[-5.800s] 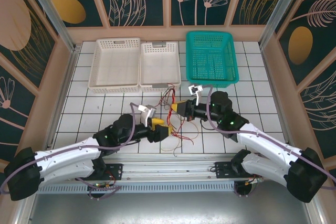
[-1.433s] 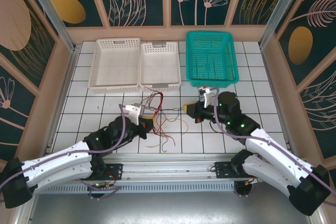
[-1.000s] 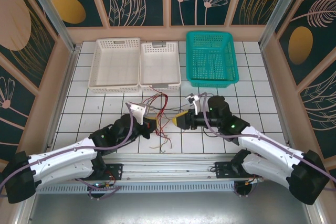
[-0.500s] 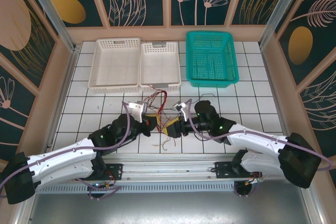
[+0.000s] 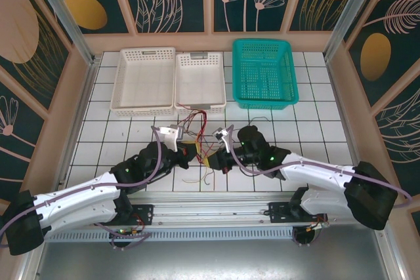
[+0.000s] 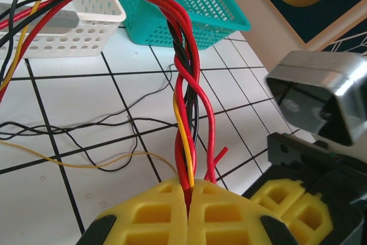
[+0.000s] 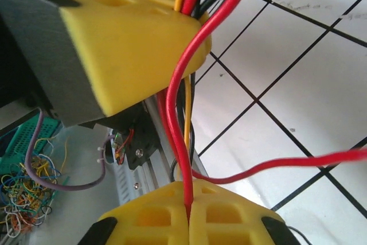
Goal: Untangle the cables
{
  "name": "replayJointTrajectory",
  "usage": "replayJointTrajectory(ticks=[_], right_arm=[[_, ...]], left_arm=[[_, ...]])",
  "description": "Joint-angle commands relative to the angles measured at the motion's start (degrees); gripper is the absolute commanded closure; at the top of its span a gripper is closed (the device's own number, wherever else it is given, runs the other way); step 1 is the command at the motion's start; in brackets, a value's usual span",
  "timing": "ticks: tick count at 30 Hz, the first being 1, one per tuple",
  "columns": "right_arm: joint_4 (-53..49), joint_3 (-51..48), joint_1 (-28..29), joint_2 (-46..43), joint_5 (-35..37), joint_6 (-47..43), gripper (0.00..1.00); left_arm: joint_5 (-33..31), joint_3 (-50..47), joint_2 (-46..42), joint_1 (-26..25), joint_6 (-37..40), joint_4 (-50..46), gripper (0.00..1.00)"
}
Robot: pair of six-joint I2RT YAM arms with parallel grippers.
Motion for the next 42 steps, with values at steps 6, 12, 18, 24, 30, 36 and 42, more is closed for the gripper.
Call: replayJointTrajectory(ticks=[6,12,18,24,30,36,42], right_arm=[[-7.6,3.2,-1.0,-5.6,1.5,-4.0,1.0],[-11.0,3.7,-2.7,-8.8,2.0,-5.1,1.0],[-14.8,3.5,-7.1,-14.5,0.6,-5.4,1.0],[-13.6,3.5,-9.2,-17.8,0.5,-2.5,1.0],[-20.8,10.9,-16.6,-26.9,10.8,-1.6,1.0],[-28.1,21.1,-21.6,-26.2,14.6,-2.2,1.0],[-33.2,28.0,-24.8,-25.7,23.6,-1.7,1.0]], left_arm=[[-2.7,0.6,0.2,0.1,0.4,-2.7,1.0],[-4.9,0.9,0.1,0.1,1.7,-5.5,1.0],[-7.1,1.7,-0.8,0.0,3.7,-9.6,1.0],[-6.8,1.3,0.0,0.1,4.1,-9.4,1.0],[-8.4,0.7,0.8,0.1,4.8,-10.3,1.0],[-10.5,1.3,0.8,0.1,5.3,-12.9,1.0],[-14.3,2.7,0.4,0.0,4.6,-17.1,1.0]])
